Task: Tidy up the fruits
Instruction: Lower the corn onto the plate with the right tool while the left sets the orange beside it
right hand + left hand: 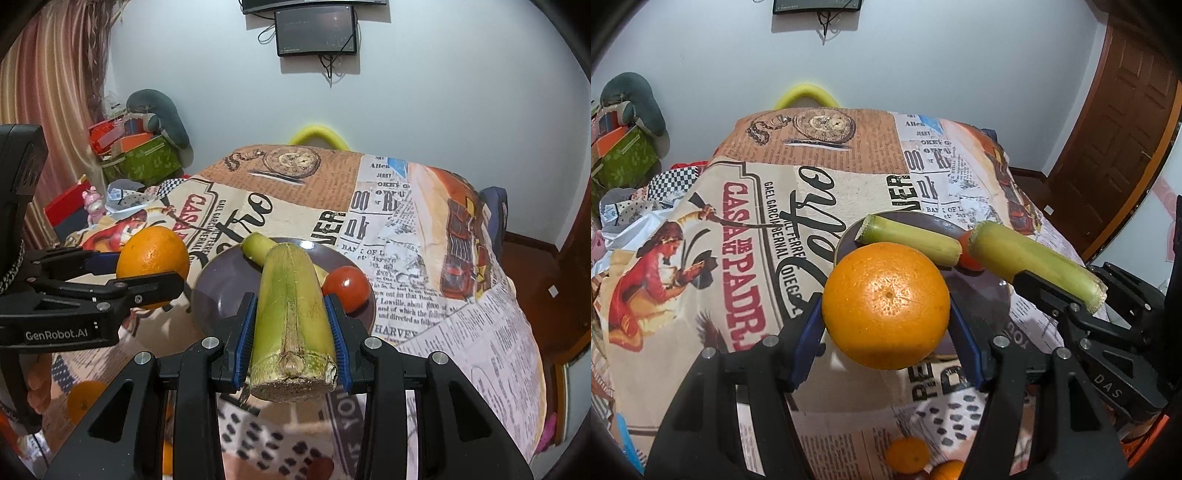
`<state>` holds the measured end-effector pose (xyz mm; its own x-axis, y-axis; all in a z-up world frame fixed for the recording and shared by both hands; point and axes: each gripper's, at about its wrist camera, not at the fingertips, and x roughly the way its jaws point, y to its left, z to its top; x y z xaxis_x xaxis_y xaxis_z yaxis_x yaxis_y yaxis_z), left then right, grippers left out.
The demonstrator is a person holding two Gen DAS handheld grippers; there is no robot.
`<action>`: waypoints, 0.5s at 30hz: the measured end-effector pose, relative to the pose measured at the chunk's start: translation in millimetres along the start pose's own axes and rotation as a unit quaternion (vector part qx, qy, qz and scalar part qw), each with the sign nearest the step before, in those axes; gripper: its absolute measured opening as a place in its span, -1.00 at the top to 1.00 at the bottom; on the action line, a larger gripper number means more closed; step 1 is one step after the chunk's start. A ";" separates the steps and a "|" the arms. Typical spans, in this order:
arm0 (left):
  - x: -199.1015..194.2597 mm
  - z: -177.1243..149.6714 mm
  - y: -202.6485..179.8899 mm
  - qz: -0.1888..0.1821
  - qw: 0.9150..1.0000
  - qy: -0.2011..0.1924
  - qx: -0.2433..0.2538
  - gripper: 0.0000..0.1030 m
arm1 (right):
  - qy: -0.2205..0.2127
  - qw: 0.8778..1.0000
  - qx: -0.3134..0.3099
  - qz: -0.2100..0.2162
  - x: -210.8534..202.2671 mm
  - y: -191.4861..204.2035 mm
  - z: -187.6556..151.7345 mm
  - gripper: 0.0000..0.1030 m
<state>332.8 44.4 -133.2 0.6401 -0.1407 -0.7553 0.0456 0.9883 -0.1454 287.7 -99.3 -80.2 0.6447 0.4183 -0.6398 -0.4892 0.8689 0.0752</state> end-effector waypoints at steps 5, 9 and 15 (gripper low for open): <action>23.6 7.3 5.6 -0.007 1.000 0.019 -0.007 -0.25 | 0.005 1.000 -0.003 -0.006 16.4 -1.5 5.4 0.35; 42.3 12.3 5.9 -0.009 0.999 0.037 -0.002 -0.25 | 0.013 1.000 -0.006 -0.010 31.4 -1.0 8.2 0.35; 60.4 14.8 7.2 -0.004 0.999 0.050 0.006 -0.25 | 0.023 1.000 -0.011 -0.015 49.2 -1.0 6.6 0.34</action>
<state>383.2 44.0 -170.4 0.5601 -0.1531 -0.8142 0.0601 0.9877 -0.1443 323.8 -77.9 -106.7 0.6317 0.3792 -0.6761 -0.4839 0.8743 0.0383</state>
